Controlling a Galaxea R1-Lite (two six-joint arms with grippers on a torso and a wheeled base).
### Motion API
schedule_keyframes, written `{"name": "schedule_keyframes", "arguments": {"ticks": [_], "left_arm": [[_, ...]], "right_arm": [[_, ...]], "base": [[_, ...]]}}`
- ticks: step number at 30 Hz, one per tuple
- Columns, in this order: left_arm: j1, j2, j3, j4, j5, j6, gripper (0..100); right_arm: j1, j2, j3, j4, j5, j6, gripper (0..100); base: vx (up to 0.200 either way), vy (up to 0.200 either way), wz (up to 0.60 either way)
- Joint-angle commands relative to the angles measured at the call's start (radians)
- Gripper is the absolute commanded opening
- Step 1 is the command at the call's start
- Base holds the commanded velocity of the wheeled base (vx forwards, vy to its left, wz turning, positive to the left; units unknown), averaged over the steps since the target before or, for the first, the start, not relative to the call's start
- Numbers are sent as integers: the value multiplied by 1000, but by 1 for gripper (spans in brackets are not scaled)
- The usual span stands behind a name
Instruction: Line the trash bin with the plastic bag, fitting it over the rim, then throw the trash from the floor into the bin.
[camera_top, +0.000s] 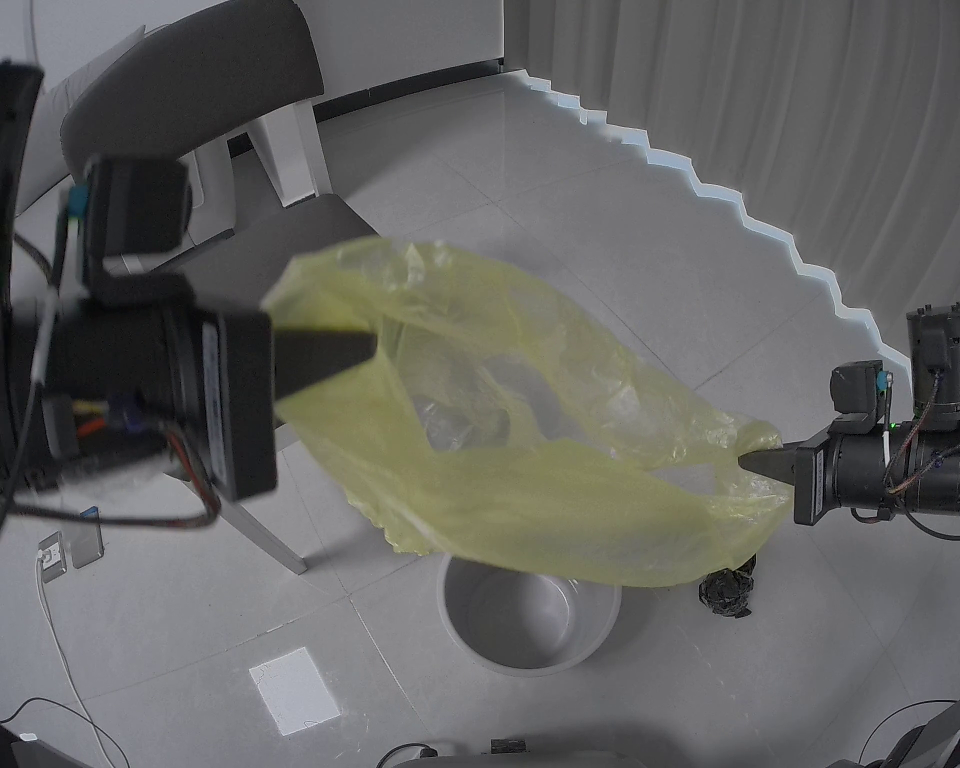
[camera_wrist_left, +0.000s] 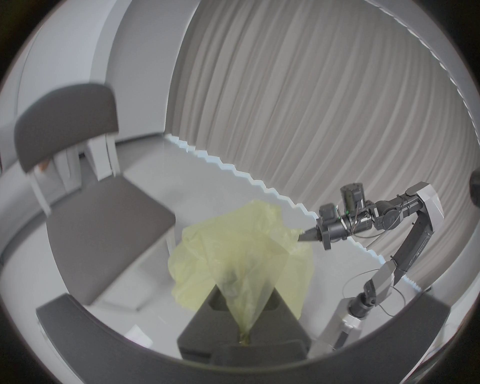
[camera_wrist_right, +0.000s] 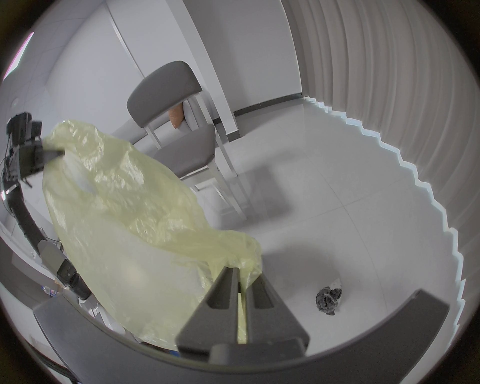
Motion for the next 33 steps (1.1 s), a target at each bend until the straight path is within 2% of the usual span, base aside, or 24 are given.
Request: {"name": "schedule_keyframes", "arguments": {"ticks": [1, 6, 7, 15, 18, 19, 21, 24, 28, 33], "left_arm": [[39, -49, 209, -12, -50, -179, 0], [53, -4, 314, -110, -89, -251, 0], [65, 26, 367, -202, -101, -263, 0], [170, 177, 532, -553, -213, -291, 0], [188, 257, 576, -699, -225, -335, 0], [188, 257, 576, -699, -225, -335, 0], [197, 321, 619, -845, -228, -349, 0], [199, 350, 637, -904, -230, -349, 0], [193, 388, 639, -918, -228, -355, 0], [199, 431, 642, -918, -228, -415, 0]], "right_arm": [[6, 61, 31, -1, -33, 17, 0], [7, 99, 34, 8, -37, 14, 0], [18, 119, 46, 4, -45, 12, 0], [16, 229, 62, -4, -56, 11, 0], [7, 285, 57, -33, -48, 11, 0], [7, 285, 57, -33, -48, 11, 0], [4, 332, 62, -110, -46, 8, 0], [-10, 360, 57, -145, -33, 3, 0], [-22, 387, 50, -162, 12, 2, 0], [-22, 417, 60, -179, 41, 0, 0]], "base": [[0, 0, 0], [0, 0, 0], [0, 0, 0], [0, 0, 0], [0, 0, 0], [0, 0, 0], [0, 0, 0], [0, 0, 0], [0, 0, 0], [0, 0, 0]]}}
